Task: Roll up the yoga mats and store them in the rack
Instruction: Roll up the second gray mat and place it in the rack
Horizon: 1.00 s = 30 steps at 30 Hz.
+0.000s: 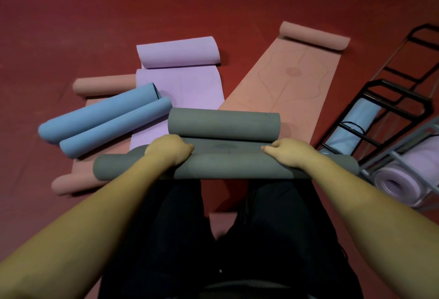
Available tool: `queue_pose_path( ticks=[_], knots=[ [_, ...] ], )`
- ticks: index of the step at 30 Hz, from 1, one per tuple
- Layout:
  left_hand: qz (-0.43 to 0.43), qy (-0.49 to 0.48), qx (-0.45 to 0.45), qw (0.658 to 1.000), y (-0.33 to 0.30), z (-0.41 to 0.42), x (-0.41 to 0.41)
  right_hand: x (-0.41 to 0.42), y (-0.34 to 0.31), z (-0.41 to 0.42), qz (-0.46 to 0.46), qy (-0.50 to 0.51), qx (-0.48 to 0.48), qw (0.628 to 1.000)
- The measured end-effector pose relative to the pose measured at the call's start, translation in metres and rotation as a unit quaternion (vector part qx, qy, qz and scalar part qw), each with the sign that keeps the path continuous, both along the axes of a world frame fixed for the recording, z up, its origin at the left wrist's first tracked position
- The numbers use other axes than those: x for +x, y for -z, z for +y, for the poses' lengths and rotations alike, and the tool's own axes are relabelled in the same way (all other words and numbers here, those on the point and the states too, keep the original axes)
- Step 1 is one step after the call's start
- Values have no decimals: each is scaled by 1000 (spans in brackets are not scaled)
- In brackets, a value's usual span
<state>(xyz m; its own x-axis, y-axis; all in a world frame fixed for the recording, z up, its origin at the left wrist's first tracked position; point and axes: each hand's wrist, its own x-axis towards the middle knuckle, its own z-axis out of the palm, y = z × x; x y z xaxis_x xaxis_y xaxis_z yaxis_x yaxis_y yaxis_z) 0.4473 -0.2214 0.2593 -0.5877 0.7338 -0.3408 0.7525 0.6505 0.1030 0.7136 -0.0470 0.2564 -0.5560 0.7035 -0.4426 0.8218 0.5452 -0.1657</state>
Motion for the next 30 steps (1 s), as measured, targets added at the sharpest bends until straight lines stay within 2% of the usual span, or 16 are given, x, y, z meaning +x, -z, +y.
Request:
queue_pose_path(
  ticks=[5, 9, 14, 18, 23, 30],
  knots=[
    [145, 47, 152, 976, 0, -6, 11, -12, 3, 15, -37, 20, -59, 997],
    [143, 50, 205, 967, 10, -21, 23, -19, 5, 25, -42, 42, -105, 993],
    [169, 82, 198, 962, 32, -40, 28, -26, 13, 32, -48, 23, -98, 994],
    [180, 95, 197, 959, 36, -33, 22, -23, 17, 27, 28, -16, -33, 999],
    [170, 96, 128, 972, 20, -16, 18, -9, 11, 7, 116, 39, 143, 982],
    [60, 66, 26, 996, 14, 14, -5, 13, 35, -22, 158, -36, 277, 947]
  ],
)
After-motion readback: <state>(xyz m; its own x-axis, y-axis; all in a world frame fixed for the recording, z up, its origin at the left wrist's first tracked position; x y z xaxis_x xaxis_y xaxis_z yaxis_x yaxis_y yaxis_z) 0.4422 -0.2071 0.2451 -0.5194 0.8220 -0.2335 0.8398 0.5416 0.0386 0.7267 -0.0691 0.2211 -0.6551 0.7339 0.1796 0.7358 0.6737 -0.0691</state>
